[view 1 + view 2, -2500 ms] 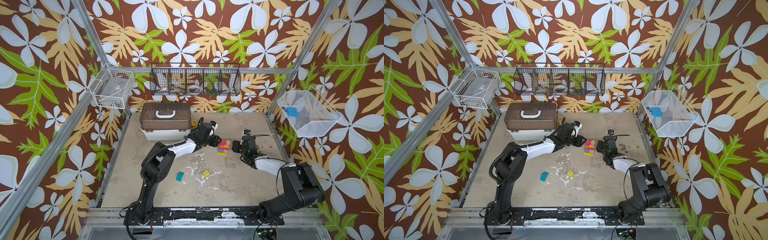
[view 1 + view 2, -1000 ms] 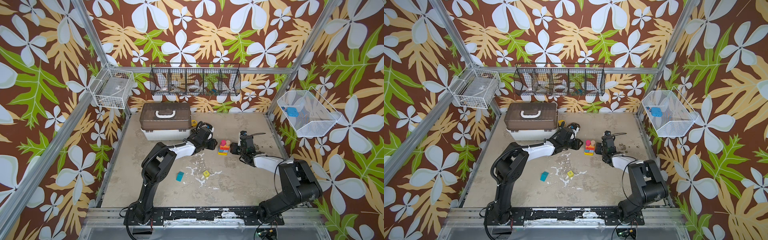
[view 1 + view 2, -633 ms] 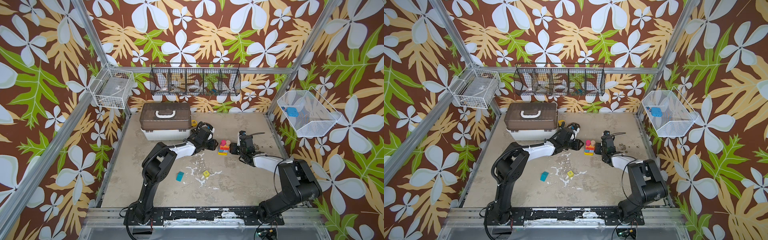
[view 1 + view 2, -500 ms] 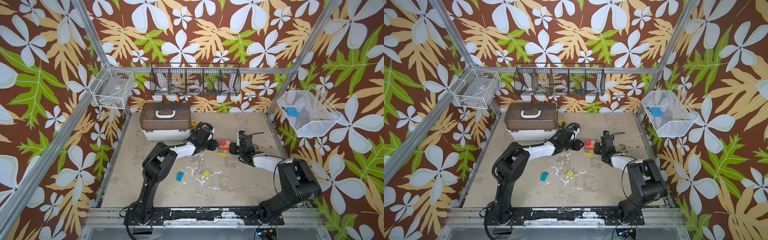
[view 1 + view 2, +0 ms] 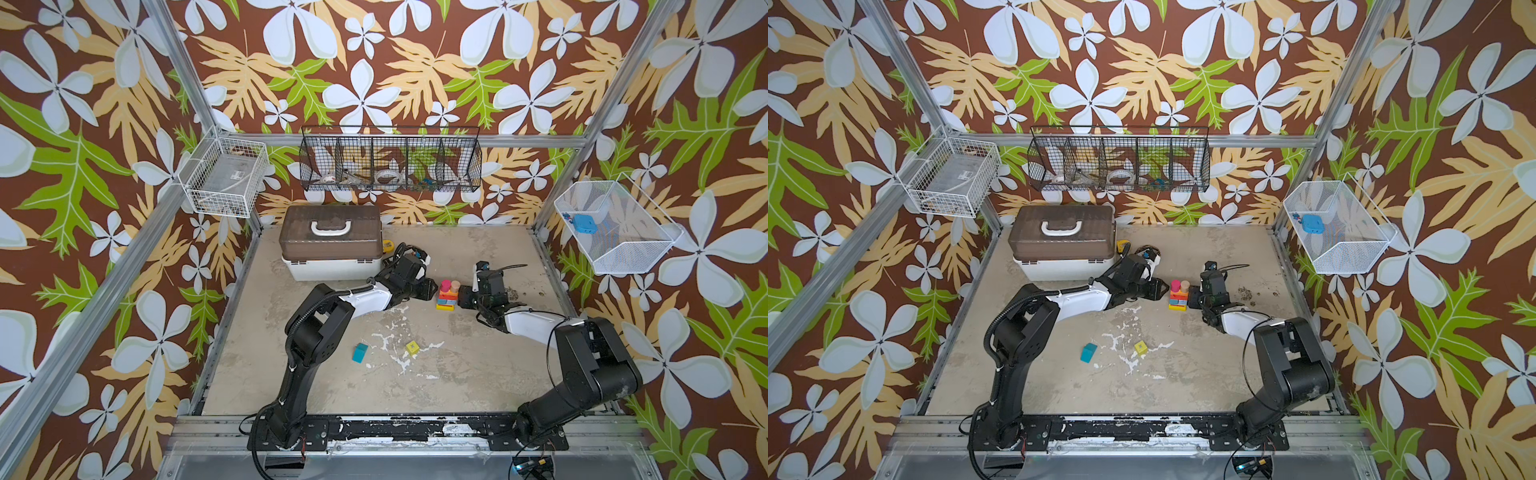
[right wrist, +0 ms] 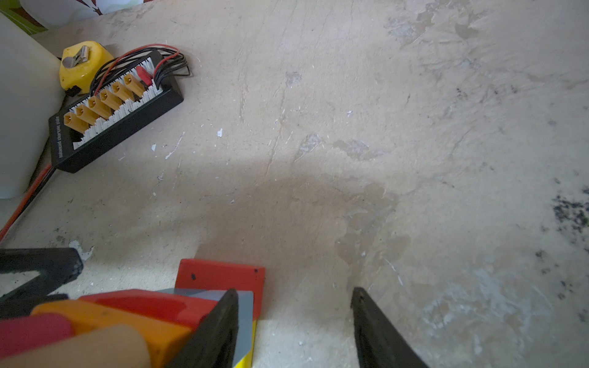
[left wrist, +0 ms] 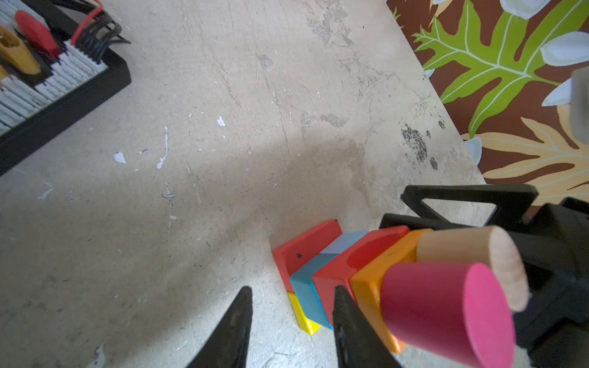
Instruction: Build the wood block tower
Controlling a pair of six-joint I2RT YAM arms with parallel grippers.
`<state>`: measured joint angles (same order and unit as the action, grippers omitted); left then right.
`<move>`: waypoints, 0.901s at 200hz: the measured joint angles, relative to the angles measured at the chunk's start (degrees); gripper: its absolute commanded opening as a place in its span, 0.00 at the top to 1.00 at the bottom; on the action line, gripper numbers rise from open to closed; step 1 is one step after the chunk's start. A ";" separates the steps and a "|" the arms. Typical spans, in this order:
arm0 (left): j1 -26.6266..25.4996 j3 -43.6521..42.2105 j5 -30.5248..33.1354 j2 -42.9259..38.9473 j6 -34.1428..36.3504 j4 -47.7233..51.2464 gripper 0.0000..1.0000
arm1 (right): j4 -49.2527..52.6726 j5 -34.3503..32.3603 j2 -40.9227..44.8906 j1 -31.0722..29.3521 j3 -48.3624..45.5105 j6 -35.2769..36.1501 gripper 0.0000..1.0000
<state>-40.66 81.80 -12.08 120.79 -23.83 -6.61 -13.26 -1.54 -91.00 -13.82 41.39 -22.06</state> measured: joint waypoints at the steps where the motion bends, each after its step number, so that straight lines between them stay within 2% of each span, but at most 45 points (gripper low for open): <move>1: 0.00 0.00 0.00 0.00 0.00 0.00 0.56 | 0.00 0.00 -0.02 0.00 0.00 0.00 0.42; 180: 0.00 -0.02 -0.22 -0.26 0.00 0.00 0.56 | -0.07 -3.34 2.34 0.02 -1.79 -0.48 0.38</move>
<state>-40.66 81.78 -12.29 120.53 -23.83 -6.61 -13.32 -4.89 -88.66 -13.80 39.59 -22.55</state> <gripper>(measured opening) 0.440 0.619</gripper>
